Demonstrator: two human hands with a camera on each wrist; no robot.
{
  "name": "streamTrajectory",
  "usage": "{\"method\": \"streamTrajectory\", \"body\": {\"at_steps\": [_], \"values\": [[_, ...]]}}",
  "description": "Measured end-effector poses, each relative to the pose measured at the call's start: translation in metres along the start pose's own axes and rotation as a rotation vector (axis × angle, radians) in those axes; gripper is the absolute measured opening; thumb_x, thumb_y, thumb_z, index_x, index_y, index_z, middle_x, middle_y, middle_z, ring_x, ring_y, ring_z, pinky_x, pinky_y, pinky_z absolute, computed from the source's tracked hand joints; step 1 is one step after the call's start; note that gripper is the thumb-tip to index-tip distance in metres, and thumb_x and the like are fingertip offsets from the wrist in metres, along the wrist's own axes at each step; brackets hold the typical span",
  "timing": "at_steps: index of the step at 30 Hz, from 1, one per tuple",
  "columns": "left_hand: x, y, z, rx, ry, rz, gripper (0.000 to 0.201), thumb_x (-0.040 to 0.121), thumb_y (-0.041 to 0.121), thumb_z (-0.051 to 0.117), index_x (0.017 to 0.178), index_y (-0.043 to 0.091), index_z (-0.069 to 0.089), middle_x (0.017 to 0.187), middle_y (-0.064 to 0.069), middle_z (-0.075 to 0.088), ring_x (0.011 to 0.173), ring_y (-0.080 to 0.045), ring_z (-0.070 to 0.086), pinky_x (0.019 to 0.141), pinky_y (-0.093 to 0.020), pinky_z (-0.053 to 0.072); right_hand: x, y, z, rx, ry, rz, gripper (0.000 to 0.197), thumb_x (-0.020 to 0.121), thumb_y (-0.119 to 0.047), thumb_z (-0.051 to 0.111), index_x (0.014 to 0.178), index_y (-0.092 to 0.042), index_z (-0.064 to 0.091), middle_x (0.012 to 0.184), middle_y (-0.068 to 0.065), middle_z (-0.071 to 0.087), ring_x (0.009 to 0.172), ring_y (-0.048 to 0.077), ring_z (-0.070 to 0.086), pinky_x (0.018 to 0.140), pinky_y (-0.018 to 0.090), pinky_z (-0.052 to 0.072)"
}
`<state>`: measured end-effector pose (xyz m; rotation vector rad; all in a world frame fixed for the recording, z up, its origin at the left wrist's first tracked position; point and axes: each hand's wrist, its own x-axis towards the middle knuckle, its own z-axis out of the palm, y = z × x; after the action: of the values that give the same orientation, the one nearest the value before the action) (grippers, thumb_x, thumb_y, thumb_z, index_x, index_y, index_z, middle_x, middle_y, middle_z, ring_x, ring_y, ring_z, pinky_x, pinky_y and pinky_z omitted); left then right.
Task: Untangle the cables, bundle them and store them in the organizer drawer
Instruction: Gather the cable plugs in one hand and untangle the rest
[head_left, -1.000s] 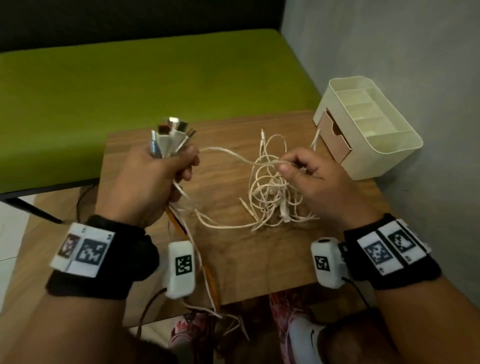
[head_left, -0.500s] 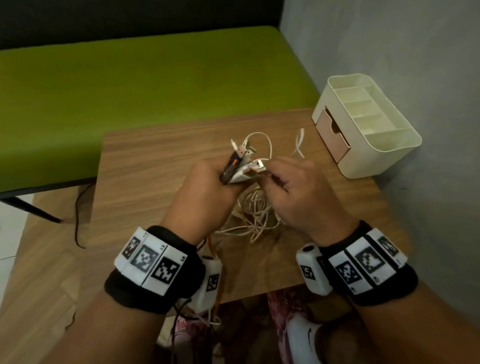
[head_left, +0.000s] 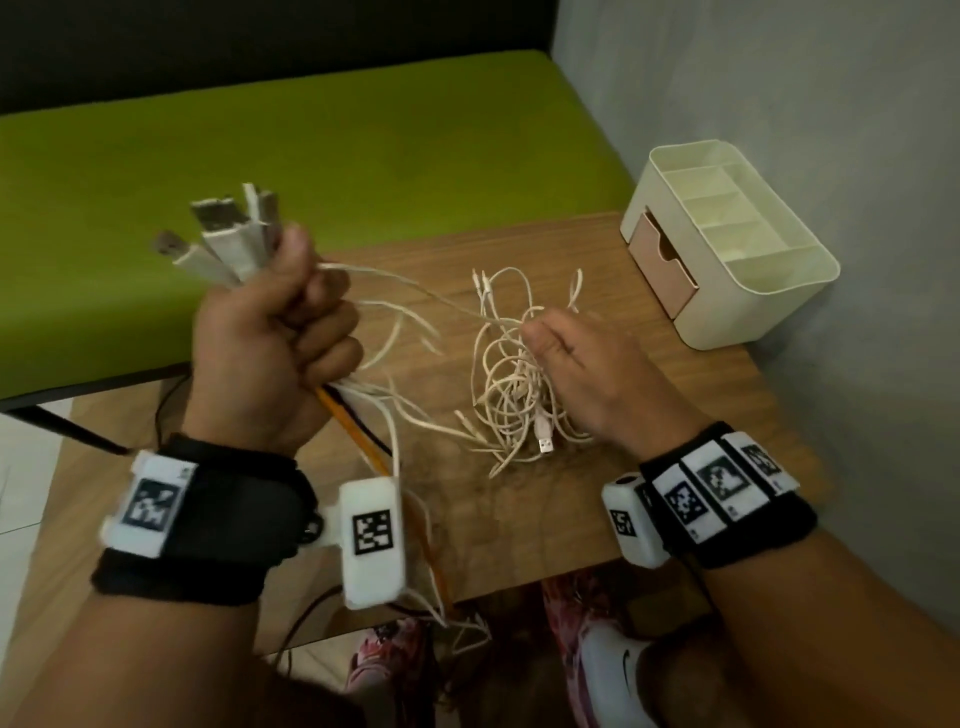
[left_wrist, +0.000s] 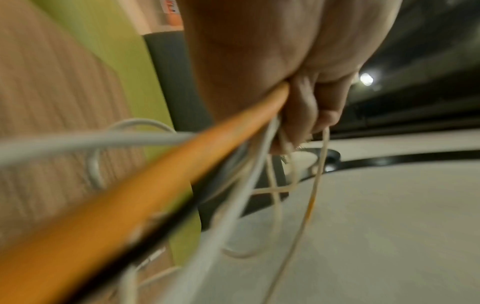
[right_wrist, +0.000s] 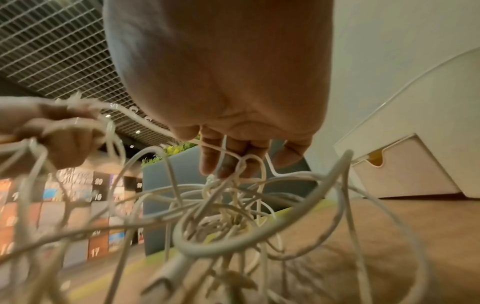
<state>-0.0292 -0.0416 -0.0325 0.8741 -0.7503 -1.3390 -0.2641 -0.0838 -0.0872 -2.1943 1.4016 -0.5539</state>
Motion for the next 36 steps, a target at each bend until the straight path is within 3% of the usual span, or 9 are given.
{"method": "streamTrajectory", "body": {"at_steps": [3, 6, 9, 12, 17, 22, 25, 33, 36], "values": [[0.005, -0.003, -0.012, 0.224, 0.152, -0.014, 0.029, 0.096, 0.024, 0.055, 0.067, 0.023, 0.051, 0.058, 0.009, 0.035, 0.042, -0.005, 0.021, 0.037, -0.018, 0.019, 0.000, 0.001, -0.005, 0.230, 0.130, 0.020, 0.031, 0.104, -0.036, 0.044, 0.090, -0.014, 0.062, 0.076, -0.004, 0.058, 0.070, 0.007, 0.053, 0.063, 0.027, 0.043], [0.008, -0.019, -0.011, 1.074, 0.218, -0.059, 0.018, 0.092, 0.027, 0.065, 0.074, 0.023, 0.067, 0.063, 0.006, 0.057, 0.053, -0.014, 0.049, 0.050, -0.022, 0.037, 0.001, -0.003, -0.003, 0.264, 0.222, -0.071, 0.019, 0.101, -0.024, 0.054, 0.090, -0.015, 0.065, 0.074, -0.012, 0.057, 0.070, -0.001, 0.053, 0.060, 0.013, 0.037], [0.006, -0.030, -0.001, 1.462, 0.231, 0.126, 0.016, 0.093, 0.026, 0.064, 0.104, 0.016, 0.069, 0.104, -0.005, 0.068, 0.090, -0.024, 0.063, 0.076, -0.019, 0.047, 0.004, 0.002, 0.005, 0.108, 0.232, -0.173, 0.021, 0.099, -0.024, 0.056, 0.093, -0.011, 0.070, 0.082, -0.005, 0.062, 0.079, 0.011, 0.055, 0.072, 0.029, 0.045], [0.002, -0.035, 0.019, 1.282, 0.181, 0.251, 0.022, 0.093, 0.018, 0.064, 0.115, 0.021, 0.067, 0.107, 0.004, 0.069, 0.095, -0.016, 0.062, 0.076, -0.031, 0.049, 0.004, 0.003, 0.012, -0.065, 0.214, -0.219, 0.030, 0.097, -0.034, 0.049, 0.090, -0.013, 0.069, 0.085, -0.002, 0.063, 0.081, 0.018, 0.055, 0.077, 0.042, 0.045], [-0.003, -0.056, 0.037, 1.093, -0.087, 0.044, 0.019, 0.091, 0.021, 0.066, 0.072, 0.021, 0.063, 0.063, 0.016, 0.064, 0.057, 0.000, 0.054, 0.053, -0.023, 0.041, 0.001, -0.010, 0.014, -0.098, 0.260, -0.329, 0.023, 0.093, -0.025, 0.050, 0.092, -0.010, 0.067, 0.084, 0.001, 0.061, 0.080, 0.020, 0.053, 0.071, 0.037, 0.039], [0.003, -0.046, 0.035, 0.983, -0.183, -0.047, 0.021, 0.093, 0.030, 0.063, 0.081, 0.014, 0.067, 0.074, -0.003, 0.071, 0.068, -0.024, 0.064, 0.063, -0.039, 0.047, -0.002, -0.012, 0.009, -0.198, 0.357, -0.357, 0.021, 0.094, -0.023, 0.050, 0.088, -0.009, 0.064, 0.081, 0.000, 0.057, 0.076, 0.013, 0.041, 0.070, 0.028, 0.024], [0.002, -0.045, 0.036, 0.866, -0.179, -0.058, 0.028, 0.095, 0.030, 0.060, 0.070, 0.018, 0.054, 0.054, 0.006, 0.050, 0.047, -0.012, 0.042, 0.049, -0.028, 0.034, -0.003, -0.015, 0.005, -0.162, 0.386, -0.368, 0.028, 0.098, -0.032, 0.048, 0.088, -0.012, 0.065, 0.080, -0.003, 0.058, 0.075, 0.013, 0.045, 0.069, 0.032, 0.028], [0.001, -0.017, 0.012, -0.073, -0.288, -0.031, 0.032, 0.089, 0.032, 0.062, 0.074, 0.016, 0.038, 0.063, 0.002, 0.028, 0.040, -0.005, 0.021, 0.035, -0.015, 0.018, 0.002, 0.012, 0.006, -0.300, 0.043, 0.013, 0.020, 0.096, -0.050, 0.048, 0.098, -0.032, 0.056, 0.100, -0.017, 0.052, 0.099, 0.008, 0.041, 0.082, 0.037, 0.018], [0.001, -0.011, 0.003, -0.148, -0.253, -0.042, 0.033, 0.093, 0.035, 0.051, 0.071, 0.018, 0.033, 0.061, 0.006, 0.028, 0.038, -0.005, 0.017, 0.034, -0.018, 0.015, 0.004, 0.010, 0.005, -0.238, 0.050, -0.011, 0.020, 0.094, -0.051, 0.053, 0.102, -0.034, 0.058, 0.103, -0.018, 0.052, 0.102, 0.007, 0.042, 0.082, 0.034, 0.014]]}}
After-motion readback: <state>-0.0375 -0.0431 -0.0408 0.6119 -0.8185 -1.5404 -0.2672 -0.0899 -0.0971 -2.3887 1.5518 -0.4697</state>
